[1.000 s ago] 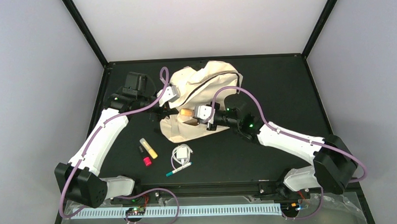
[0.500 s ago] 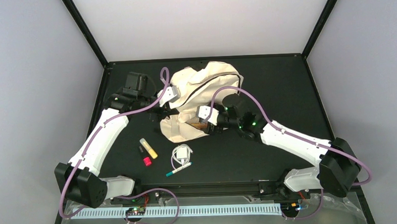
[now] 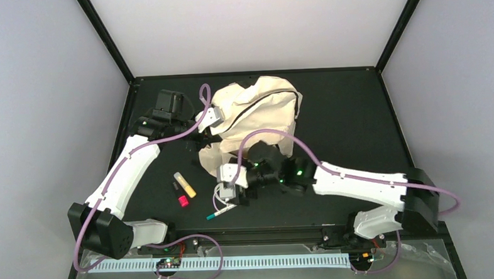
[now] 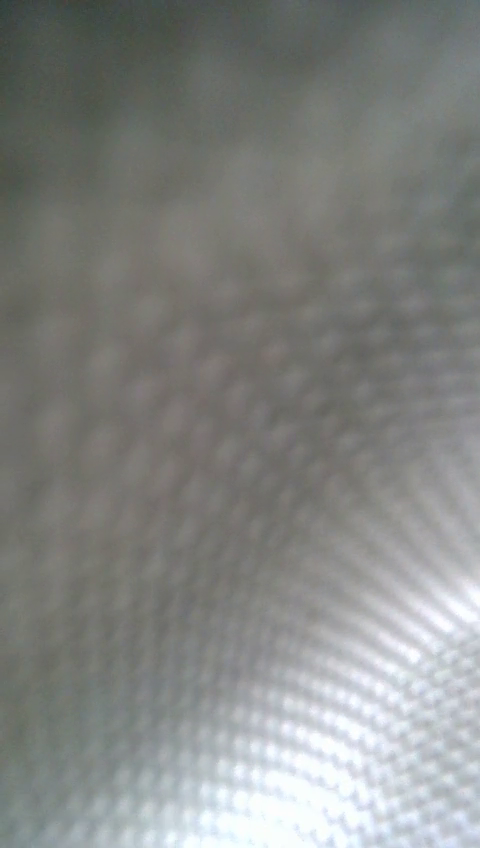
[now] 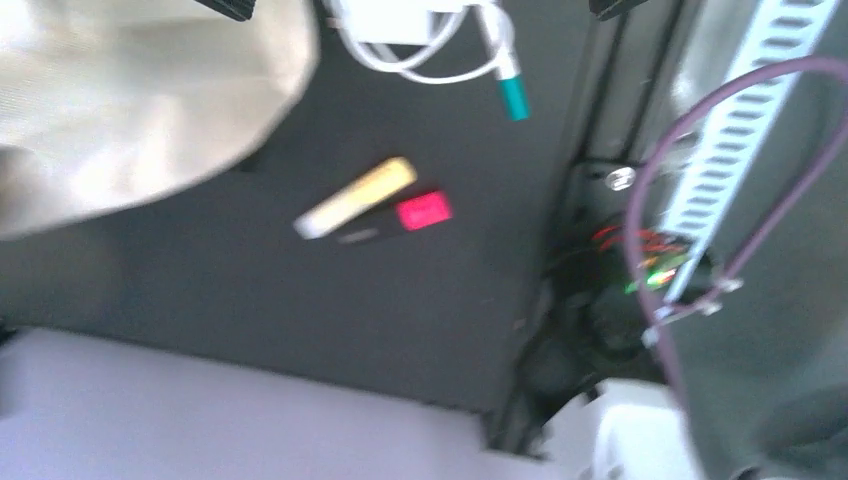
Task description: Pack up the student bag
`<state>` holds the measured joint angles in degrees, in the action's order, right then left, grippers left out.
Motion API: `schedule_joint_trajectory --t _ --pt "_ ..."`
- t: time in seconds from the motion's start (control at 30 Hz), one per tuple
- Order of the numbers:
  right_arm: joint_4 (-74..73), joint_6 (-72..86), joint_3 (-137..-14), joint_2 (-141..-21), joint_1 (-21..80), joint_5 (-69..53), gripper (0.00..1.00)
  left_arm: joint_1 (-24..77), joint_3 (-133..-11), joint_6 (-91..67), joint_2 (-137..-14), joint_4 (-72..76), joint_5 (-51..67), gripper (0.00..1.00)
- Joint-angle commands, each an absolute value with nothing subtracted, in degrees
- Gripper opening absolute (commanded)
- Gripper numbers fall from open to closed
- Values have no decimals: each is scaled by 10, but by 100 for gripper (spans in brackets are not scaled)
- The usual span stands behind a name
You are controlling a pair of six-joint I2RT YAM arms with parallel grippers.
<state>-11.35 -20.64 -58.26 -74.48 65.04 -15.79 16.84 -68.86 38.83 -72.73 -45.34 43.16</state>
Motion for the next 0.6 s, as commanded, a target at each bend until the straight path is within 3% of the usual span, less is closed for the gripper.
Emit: schedule_joint_trajectory --t 0.0,0.1,0.3,0.57 --pt "-113 -245 -573 -820 687 -244 88 167 -709 383 -722 -425 430 2" --pt "-132 -304 -605 -896 703 -223 88 167 -707 382 -720 -422 428 2" --pt "-271 -346 -788 -1069 713 -216 80 166 -707 383 -718 -424 421 2" --pt "-314 -385 -851 -1173 727 -210 67 166 -703 384 -718 -421 419 2"
